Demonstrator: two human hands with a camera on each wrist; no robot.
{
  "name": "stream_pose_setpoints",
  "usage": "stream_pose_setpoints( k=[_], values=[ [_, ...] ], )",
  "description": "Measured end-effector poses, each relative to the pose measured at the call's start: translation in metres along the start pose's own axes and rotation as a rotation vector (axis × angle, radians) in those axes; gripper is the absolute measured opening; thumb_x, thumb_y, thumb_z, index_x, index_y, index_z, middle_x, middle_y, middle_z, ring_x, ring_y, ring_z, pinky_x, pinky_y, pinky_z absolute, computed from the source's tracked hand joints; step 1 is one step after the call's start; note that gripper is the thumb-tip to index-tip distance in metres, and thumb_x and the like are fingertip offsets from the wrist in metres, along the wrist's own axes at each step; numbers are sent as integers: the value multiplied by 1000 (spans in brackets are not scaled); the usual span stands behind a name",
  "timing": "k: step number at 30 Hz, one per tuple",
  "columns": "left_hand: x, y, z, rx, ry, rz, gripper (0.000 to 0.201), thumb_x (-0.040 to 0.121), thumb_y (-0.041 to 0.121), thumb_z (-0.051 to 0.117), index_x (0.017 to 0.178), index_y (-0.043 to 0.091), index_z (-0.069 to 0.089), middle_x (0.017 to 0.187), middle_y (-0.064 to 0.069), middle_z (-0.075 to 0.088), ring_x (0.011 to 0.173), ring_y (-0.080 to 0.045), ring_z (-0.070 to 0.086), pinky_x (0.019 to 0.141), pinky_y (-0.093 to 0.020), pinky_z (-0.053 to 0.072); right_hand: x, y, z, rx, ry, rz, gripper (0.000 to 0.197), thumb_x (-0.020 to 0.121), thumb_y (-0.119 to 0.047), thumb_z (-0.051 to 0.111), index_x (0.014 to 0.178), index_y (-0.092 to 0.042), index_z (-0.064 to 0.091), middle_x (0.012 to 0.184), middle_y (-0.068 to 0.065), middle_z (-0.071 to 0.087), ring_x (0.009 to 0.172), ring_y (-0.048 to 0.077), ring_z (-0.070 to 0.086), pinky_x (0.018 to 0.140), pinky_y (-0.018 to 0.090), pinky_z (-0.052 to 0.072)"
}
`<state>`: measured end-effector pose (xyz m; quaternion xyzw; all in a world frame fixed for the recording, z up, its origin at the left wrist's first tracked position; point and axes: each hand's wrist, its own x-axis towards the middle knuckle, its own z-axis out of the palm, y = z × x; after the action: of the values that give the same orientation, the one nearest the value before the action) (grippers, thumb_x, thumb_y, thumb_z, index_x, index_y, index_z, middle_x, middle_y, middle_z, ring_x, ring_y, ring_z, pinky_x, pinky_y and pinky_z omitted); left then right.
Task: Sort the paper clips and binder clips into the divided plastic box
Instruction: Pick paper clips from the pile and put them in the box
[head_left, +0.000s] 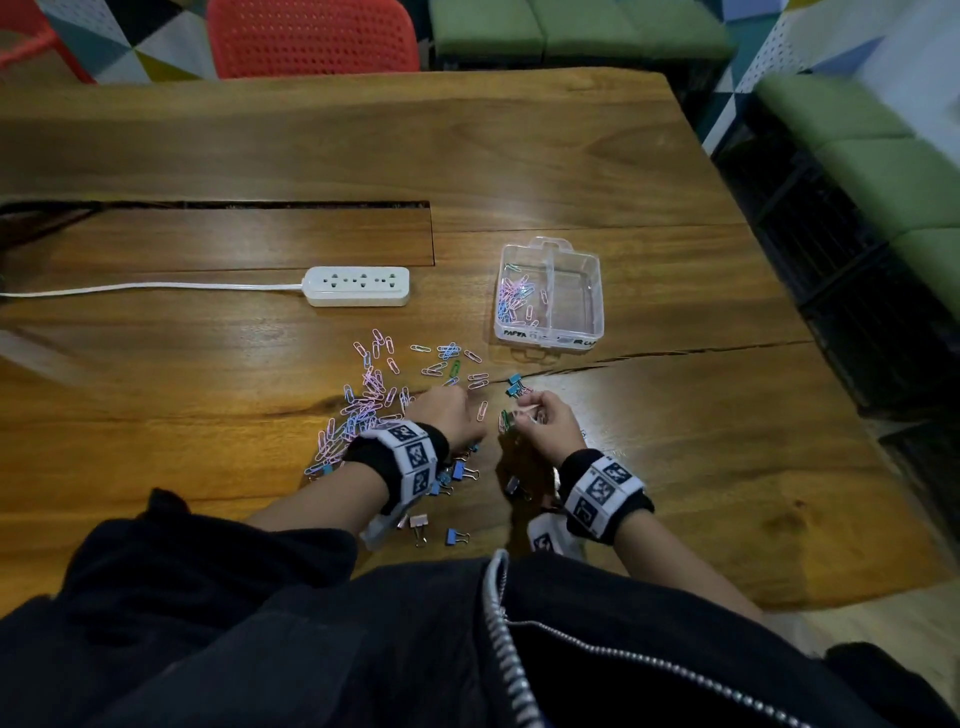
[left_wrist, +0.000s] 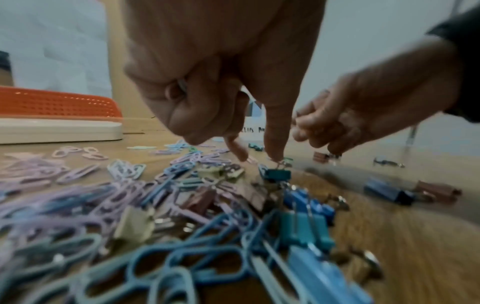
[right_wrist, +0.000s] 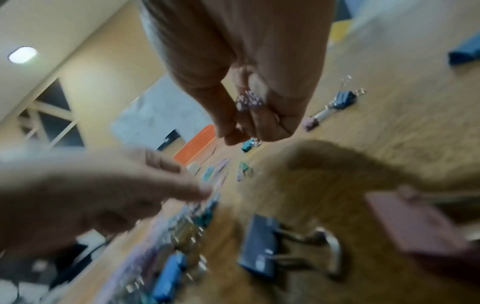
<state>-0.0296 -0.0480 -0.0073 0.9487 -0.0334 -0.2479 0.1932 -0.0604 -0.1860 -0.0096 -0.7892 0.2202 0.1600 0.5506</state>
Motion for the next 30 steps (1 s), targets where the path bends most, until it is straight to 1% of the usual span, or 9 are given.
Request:
stream_pose_setpoints(
  k=[4, 9, 11, 14, 16, 17, 19, 25, 30],
  values=[
    [4, 6, 9, 174, -2, 41, 27, 86, 30, 56, 100, 7, 61, 106, -10, 65, 101, -27, 60, 84, -37, 50, 8, -6, -5, 330, -27, 159, 29, 87, 7, 40, 75, -16, 52, 71, 2, 51, 52, 10, 38, 40, 15, 29],
    [0, 11, 10, 236, -69, 51, 28, 89, 25, 48, 100, 3, 61, 108, -13, 64, 102, -29, 61, 82, -35, 49, 11, -7, -2, 425, -97, 256, 19, 87, -9, 41, 70, -14, 47, 62, 0, 47, 46, 10, 36, 40, 17, 24],
    [-2, 9, 7, 124, -92, 60, 33, 90, 30, 44, 95, 3, 61, 99, -15, 63, 95, -28, 60, 79, -32, 47, 11, -9, -1, 353, -99, 234, 21, 85, -10, 43, 65, -14, 46, 61, 0, 47, 45, 10, 36, 39, 17, 23],
    [2, 2, -1, -387, -99, 7, 28, 91, 17, 41, 65, 10, 48, 68, -5, 48, 61, -17, 49, 59, -21, 40, 14, -7, 3, 170, -85, 165, 27, 85, 1, 39, 65, -15, 47, 68, 5, 55, 48, 10, 45, 41, 18, 31],
    [4, -5, -8, -870, -124, -115, 27, 85, 3, 38, 59, 12, 37, 54, 0, 40, 36, -7, 35, 35, -14, 27, 14, -6, 6, -104, -19, 87, 26, 88, 1, 37, 74, -14, 53, 91, 10, 65, 76, 17, 58, 62, 23, 42],
    [4, -8, -11, -1092, -139, -180, 23, 81, 0, 35, 61, 11, 37, 50, 0, 40, 30, -5, 30, 30, -12, 20, 13, -7, 7, -265, 12, 53, 23, 89, -1, 38, 83, -13, 56, 102, 9, 64, 91, 21, 58, 73, 26, 42],
    [2, -12, -18, -1318, -176, -237, 18, 76, 0, 32, 64, 12, 36, 42, 3, 41, 27, -5, 27, 27, -9, 16, 9, -10, 8, -574, 55, -2, 19, 93, -9, 40, 103, -10, 56, 110, 9, 61, 103, 26, 56, 78, 29, 39],
    [-4, -15, -19, -1241, -260, -335, 20, 80, 2, 34, 64, 14, 37, 44, 4, 35, 26, -6, 29, 27, -10, 17, 6, -14, 18, -879, 22, -86, 32, 92, -32, 49, 110, -6, 52, 110, 10, 64, 103, 26, 60, 70, 28, 38],
    [-5, -15, -10, -1143, -282, -356, 14, 86, 1, 44, 74, 8, 48, 59, -2, 41, 34, -7, 39, 30, -12, 28, 17, -13, 21, -914, -97, -38, 21, 92, -21, 49, 98, -6, 62, 103, 11, 64, 98, 26, 61, 74, 29, 45]
  ],
)
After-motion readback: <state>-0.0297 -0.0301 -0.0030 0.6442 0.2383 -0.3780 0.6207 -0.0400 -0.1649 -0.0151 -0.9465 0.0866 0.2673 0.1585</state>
